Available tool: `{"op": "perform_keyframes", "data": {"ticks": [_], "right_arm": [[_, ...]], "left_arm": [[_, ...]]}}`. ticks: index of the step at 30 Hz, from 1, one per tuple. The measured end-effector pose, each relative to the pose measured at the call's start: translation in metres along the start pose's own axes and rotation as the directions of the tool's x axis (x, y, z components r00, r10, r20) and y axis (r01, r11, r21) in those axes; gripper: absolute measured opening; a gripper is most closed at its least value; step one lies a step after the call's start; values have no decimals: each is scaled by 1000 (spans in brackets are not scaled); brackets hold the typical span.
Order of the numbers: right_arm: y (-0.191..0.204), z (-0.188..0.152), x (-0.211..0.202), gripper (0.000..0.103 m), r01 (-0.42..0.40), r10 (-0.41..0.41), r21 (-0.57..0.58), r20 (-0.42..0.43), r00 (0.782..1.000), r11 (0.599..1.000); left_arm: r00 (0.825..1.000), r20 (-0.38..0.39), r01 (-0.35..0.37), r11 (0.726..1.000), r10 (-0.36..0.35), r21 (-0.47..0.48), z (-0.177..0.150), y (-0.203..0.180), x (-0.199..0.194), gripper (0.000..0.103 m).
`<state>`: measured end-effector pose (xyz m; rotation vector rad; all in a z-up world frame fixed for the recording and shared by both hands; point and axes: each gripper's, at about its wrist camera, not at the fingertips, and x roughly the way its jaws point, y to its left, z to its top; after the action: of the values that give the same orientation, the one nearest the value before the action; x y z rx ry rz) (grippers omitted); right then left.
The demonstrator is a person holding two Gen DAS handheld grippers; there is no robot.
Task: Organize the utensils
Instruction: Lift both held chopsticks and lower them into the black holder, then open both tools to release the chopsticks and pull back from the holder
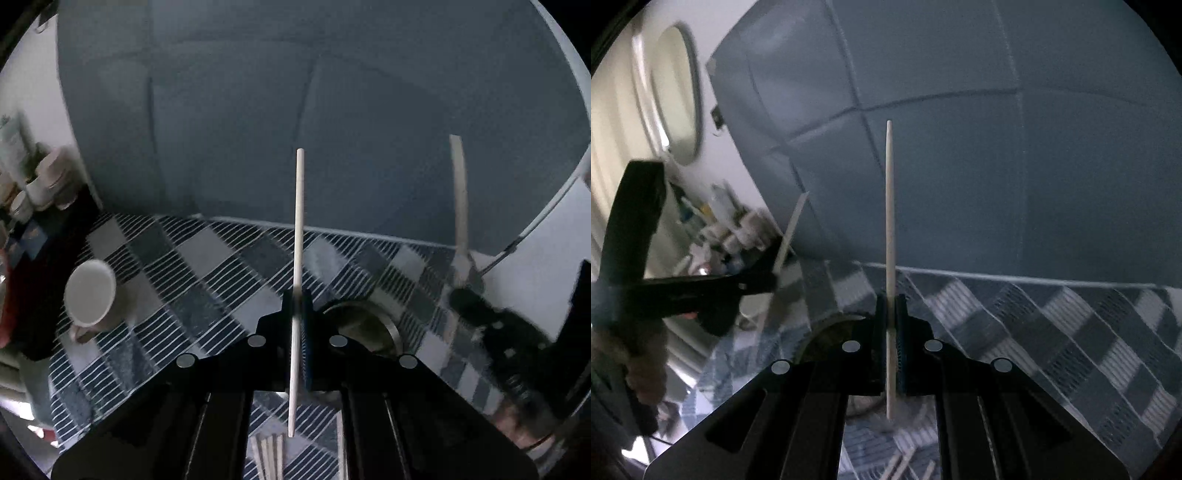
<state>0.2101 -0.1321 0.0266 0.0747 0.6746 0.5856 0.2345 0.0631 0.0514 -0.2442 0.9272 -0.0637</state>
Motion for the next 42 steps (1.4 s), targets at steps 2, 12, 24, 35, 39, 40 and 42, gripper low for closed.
{"op": "perform_keyframes", "data": {"ticks": [2,12,24,35,39,40,42], "right_arm": [[3,3,9,5,-18,18,5,11,1000,1000],[0,-8,41,5,-94,94,59,8,996,994],[-1,-38,55,5,-82,84,49,-36,996,995],[7,-57,42,7,-53,52,-6,-27,998,999],[11,-57,33,9,-36,35,-20,-21,999,999],[11,-57,31,9,-26,25,-23,-19,1000,999],[11,-56,26,9,-13,13,-27,-12,1000,1000]], "left_arm": [[1000,13,20,1000,-20,5,5,-7,3,5],[980,135,151,988,-147,-20,4,-11,20,5],[966,207,160,987,-157,4,-33,0,38,5],[969,196,148,988,-152,37,-62,-2,41,5],[969,199,142,989,-147,39,-63,1,32,6],[969,201,138,990,-143,42,-63,1,29,6],[968,205,137,990,-142,39,-61,3,24,6]]}}
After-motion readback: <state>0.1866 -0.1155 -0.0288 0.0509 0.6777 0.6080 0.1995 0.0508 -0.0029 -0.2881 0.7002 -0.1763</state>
